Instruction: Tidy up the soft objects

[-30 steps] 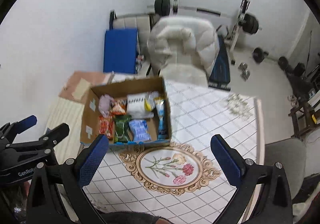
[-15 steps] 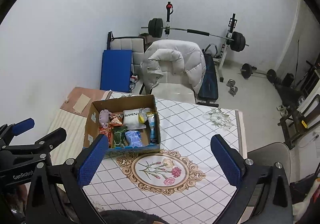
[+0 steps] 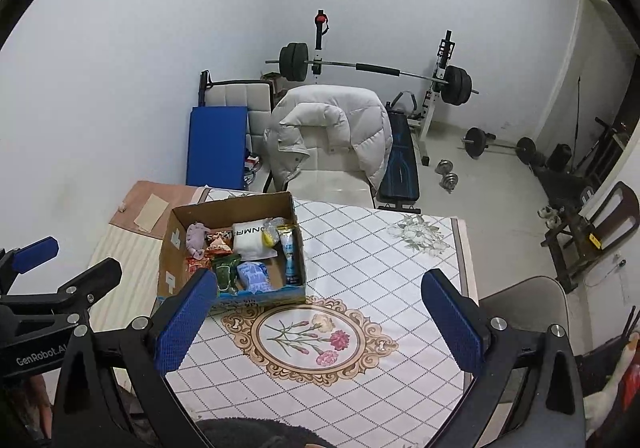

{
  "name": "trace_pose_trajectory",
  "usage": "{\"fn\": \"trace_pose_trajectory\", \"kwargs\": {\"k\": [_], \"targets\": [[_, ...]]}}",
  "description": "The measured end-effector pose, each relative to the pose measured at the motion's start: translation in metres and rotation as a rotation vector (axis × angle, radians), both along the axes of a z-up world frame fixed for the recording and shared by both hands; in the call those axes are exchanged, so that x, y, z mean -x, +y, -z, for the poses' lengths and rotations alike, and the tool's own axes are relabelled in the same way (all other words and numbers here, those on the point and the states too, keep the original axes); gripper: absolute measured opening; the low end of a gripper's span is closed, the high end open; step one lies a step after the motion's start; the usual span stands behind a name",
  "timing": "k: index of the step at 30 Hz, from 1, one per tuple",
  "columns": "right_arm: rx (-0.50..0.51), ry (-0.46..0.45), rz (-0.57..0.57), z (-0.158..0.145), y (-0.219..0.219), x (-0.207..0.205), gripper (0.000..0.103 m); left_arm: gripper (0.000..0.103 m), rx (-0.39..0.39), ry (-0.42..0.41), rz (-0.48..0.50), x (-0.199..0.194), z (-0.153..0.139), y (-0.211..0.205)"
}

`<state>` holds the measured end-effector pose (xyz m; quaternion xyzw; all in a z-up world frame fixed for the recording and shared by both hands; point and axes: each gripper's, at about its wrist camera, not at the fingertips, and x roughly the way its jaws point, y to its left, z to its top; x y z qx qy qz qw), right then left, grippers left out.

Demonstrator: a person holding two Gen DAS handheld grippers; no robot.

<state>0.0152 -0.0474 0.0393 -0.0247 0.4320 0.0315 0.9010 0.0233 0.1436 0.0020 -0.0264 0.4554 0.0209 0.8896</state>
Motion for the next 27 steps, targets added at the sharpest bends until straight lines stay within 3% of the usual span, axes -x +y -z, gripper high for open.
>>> {"fn": "trace_pose_trajectory", "kwargs": {"k": [27], "targets": [[0.020,-0.012,0.017,-0.0020,-0.0039,0.0044,0.103,0.102,-0.029,-0.004,-0.007,0.0053,0.0019,-0.0006]]}}
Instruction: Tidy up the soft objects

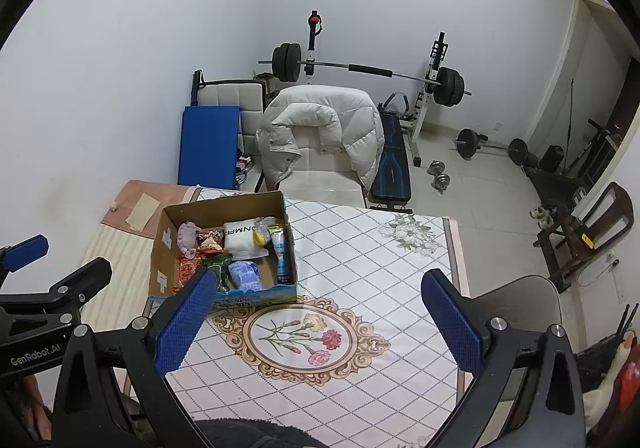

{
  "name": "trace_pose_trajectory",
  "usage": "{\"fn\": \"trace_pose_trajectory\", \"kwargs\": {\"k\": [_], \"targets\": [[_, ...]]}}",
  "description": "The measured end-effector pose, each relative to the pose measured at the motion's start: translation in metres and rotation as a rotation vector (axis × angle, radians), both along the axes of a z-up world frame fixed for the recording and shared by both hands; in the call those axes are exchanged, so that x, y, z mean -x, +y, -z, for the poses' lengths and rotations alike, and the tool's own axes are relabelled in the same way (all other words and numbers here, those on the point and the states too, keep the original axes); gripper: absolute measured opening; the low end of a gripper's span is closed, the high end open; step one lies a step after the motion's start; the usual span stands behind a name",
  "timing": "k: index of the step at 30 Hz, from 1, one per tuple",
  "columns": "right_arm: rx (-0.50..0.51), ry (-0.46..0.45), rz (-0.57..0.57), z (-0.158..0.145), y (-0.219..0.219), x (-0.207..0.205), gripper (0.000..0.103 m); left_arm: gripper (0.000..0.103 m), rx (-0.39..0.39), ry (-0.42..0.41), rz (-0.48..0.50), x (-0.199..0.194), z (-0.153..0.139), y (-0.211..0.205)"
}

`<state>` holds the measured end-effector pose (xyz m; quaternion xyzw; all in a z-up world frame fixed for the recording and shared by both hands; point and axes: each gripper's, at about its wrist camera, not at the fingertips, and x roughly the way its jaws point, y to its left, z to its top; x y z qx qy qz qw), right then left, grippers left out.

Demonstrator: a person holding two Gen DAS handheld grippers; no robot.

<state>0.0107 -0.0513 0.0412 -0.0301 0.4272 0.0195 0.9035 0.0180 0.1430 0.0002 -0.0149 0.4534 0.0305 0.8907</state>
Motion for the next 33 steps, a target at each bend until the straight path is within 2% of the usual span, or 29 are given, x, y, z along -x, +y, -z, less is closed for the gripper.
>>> {"fn": "trace_pose_trajectory", "kwargs": {"k": [33], "targets": [[0.002,0.002,-0.006,-0.0034,-0.0074,0.0036,0.103,0.102,-0.010,-0.011,-0.004,0.0094,-0.0039,0.0019]]}}
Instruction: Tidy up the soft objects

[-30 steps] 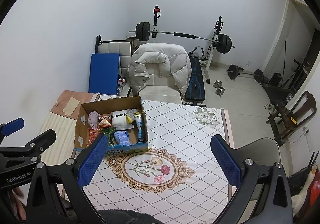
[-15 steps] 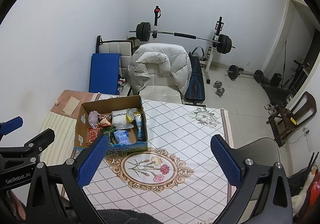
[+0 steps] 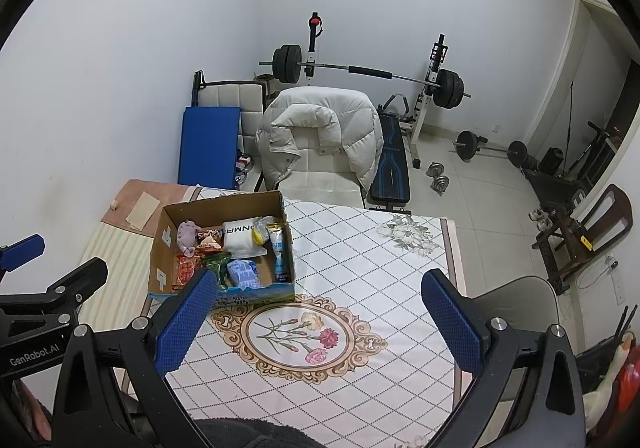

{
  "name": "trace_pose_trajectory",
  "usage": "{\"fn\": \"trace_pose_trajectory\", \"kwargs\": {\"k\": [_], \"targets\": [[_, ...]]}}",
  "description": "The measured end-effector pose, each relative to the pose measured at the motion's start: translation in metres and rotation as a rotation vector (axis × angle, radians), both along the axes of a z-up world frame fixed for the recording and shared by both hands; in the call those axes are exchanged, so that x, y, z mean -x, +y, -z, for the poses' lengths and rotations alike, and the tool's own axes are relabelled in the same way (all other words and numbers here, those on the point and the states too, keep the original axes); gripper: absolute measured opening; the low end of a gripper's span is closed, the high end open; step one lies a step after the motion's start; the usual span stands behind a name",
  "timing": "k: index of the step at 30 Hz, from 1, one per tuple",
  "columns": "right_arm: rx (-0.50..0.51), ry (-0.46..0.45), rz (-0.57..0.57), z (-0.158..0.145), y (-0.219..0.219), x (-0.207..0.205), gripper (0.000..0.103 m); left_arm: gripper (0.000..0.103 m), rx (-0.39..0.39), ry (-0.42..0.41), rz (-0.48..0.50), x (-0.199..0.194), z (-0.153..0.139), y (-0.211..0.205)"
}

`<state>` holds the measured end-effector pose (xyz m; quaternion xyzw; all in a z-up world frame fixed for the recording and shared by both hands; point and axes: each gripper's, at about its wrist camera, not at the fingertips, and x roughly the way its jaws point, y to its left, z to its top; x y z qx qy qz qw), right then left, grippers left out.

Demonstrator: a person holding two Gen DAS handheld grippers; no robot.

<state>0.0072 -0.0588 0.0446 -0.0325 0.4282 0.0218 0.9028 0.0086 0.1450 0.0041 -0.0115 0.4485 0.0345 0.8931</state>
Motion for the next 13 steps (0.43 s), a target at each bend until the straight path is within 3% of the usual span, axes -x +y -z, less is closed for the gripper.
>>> {"fn": "trace_pose_trajectory", "kwargs": {"k": [13], "targets": [[-0.005,-0.002,-0.003,-0.009,-0.010,-0.001,0.103,0.102,0.003,-0.016,-0.014,0.000,-0.006,-0.001]]}}
